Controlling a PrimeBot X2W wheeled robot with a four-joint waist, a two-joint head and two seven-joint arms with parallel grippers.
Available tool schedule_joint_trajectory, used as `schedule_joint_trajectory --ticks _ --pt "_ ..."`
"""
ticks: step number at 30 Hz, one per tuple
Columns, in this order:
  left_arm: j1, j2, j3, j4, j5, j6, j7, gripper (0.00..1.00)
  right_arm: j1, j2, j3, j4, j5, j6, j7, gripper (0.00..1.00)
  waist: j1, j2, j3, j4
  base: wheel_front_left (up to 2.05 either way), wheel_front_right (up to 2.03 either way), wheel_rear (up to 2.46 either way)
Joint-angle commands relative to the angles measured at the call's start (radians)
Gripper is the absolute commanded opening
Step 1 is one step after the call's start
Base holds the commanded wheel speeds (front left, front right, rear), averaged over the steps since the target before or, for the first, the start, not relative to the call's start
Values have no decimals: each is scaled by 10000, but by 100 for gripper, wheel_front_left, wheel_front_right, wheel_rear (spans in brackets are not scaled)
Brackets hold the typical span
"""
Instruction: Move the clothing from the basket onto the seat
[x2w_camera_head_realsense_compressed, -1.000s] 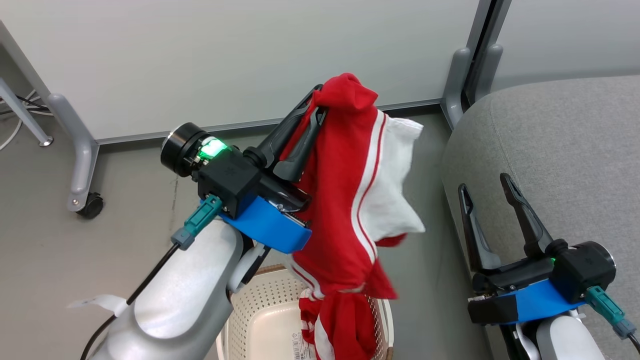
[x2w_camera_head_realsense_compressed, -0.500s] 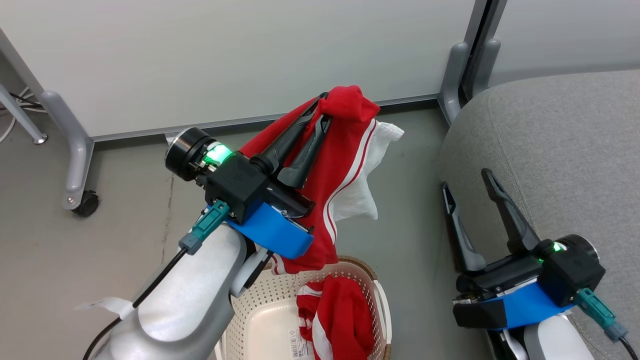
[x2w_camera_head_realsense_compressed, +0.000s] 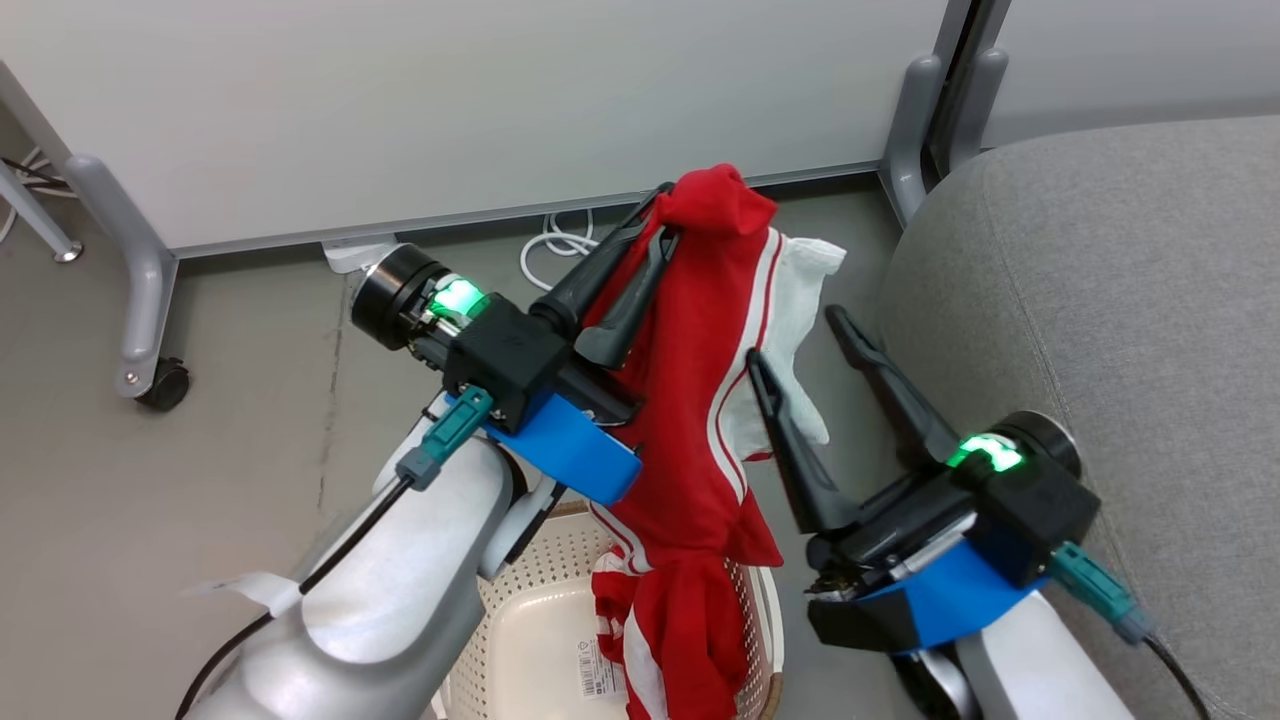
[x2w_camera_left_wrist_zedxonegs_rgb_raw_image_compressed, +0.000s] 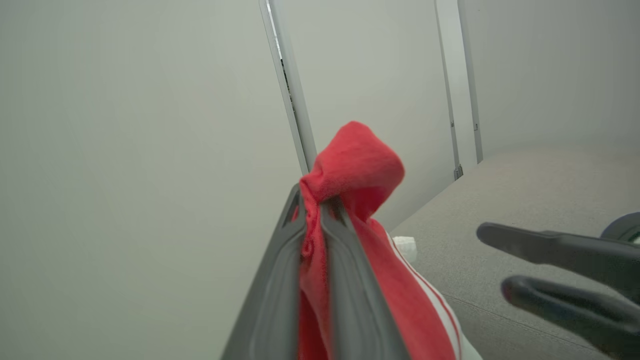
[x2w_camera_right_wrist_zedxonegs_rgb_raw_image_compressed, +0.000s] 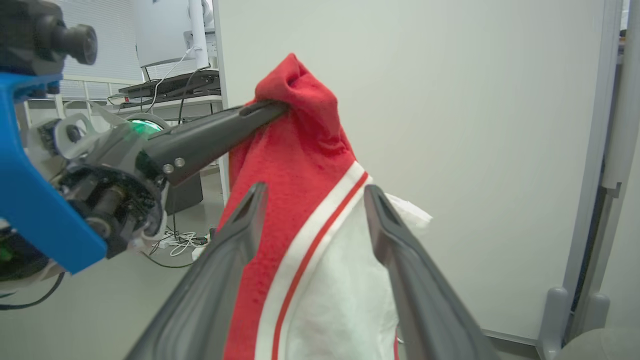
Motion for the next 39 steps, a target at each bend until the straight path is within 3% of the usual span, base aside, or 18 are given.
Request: schedule_joint_trajectory --ticks 1,16,25,34,35,36,39 --pt "-173 -32 -19 45 100 -8 -26 0 -199 61 210 45 89 5 -31 100 -1 -1 55 37 0 0 0" --pt "-688 -710 -379 494 414 84 -29 0 -1497 107 1008 1625 533 5 -31 100 -1 -1 507 301 0 0 0" --pt "-850 -1222 -564 486 499 176 -29 0 -2469 101 837 3236 281 5 -20 100 -1 -1 691 706 0 0 0" --pt "-797 -1456 -809 205 333 308 -30 0 -3297 105 904 4488 872 5 -19 100 -1 -1 679 984 0 0 0" --pt "-800 -1466 -837 192 305 329 -30 0 -3350 105 974 4572 980 5 -20 24 -1 -1 663 998 0 0 0" --pt "-805 -1475 -854 180 270 338 -30 0 -3432 100 1069 4657 976 5 -20 0 -1 -1 655 1011 0 0 0" --pt "-844 -1484 -818 197 253 376 -30 0 -3477 96 1199 4797 1172 5 -20 0 -1 -1 638 1014 0 0 0"
